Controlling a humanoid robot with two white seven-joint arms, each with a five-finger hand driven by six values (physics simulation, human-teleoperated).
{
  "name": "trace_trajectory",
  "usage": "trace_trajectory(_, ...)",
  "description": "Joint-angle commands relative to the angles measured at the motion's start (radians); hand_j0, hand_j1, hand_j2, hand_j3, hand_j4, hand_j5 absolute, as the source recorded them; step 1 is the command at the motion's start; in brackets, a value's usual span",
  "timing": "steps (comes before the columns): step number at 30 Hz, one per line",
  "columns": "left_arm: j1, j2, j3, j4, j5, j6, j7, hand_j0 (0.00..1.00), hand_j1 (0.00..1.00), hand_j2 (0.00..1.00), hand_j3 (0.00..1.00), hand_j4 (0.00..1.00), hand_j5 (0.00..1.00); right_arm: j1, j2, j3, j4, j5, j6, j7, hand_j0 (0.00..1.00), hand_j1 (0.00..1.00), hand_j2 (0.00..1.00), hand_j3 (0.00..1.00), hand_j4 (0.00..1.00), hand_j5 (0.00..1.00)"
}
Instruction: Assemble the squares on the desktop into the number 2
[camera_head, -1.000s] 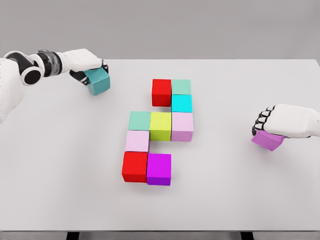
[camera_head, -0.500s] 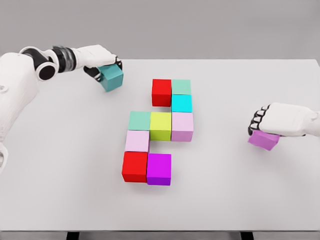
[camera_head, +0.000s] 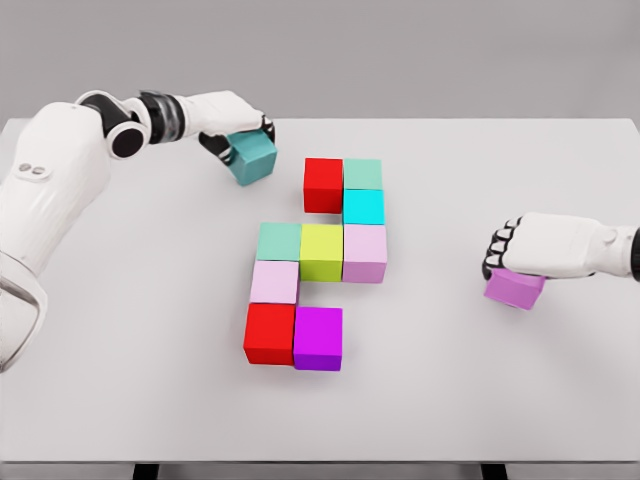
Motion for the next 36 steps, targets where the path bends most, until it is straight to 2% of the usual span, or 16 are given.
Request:
trace_trajectory(1,0.000,-0.020,0.004,0.008,0.003,0.002,-0.004,0.64,0.64,0.64,0.64,0.64,0.64,0.000,0.002,0.003,0.000,-0.013,0.002,-0.002,0.57,0.57,0.57,0.57,0.57,0.57)
trace_trajectory(7,-0.003,-0.022,0.012,0.014,0.005,0.002,-0.004,0.64,0.64,0.64,0.64,0.64,0.64,0.000,0.002,0.003,-0.002,-0.056,0.002,-0.004,0.57,0.57,0.57,0.57,0.57,0.57)
trace_trajectory(18,-0.008,-0.066,0.026,0.056,0.005,0.002,-0.006,0.64,0.64,0.64,0.64,0.64,0.64,0.000,0.061,0.031,-0.002,-0.063,0.002,-0.005,0.57,0.57,0.57,0.57,0.57,0.57)
trace_trajectory(22,-0.009,-0.074,0.027,0.062,0.005,0.002,-0.006,0.64,0.64,0.64,0.64,0.64,0.64,0.000,0.049,0.031,-0.002,-0.122,0.002,-0.004,0.57,0.57,0.57,0.57,0.57,0.57)
trace_trajectory(30,-0.009,-0.086,0.036,0.070,0.005,0.002,-0.004,0.65,0.65,0.65,0.65,0.65,0.65,0.000,0.071,0.032,-0.002,-0.149,0.002,-0.005,0.57,0.57,0.57,0.57,0.57,0.57)
trace_trajectory(34,-0.009,-0.088,0.041,0.070,0.008,0.002,-0.004,0.74,0.74,0.74,0.74,0.74,0.74,0.002,0.075,0.053,-0.002,-0.180,0.002,-0.007,0.57,0.57,0.57,0.57,0.57,0.57)
trace_trajectory(36,-0.009,-0.088,0.043,0.070,0.011,0.002,-0.004,0.87,0.87,0.87,0.87,0.87,0.87,0.002,0.084,0.067,-0.002,-0.180,0.002,-0.007,0.57,0.57,0.57,0.57,0.57,0.57)
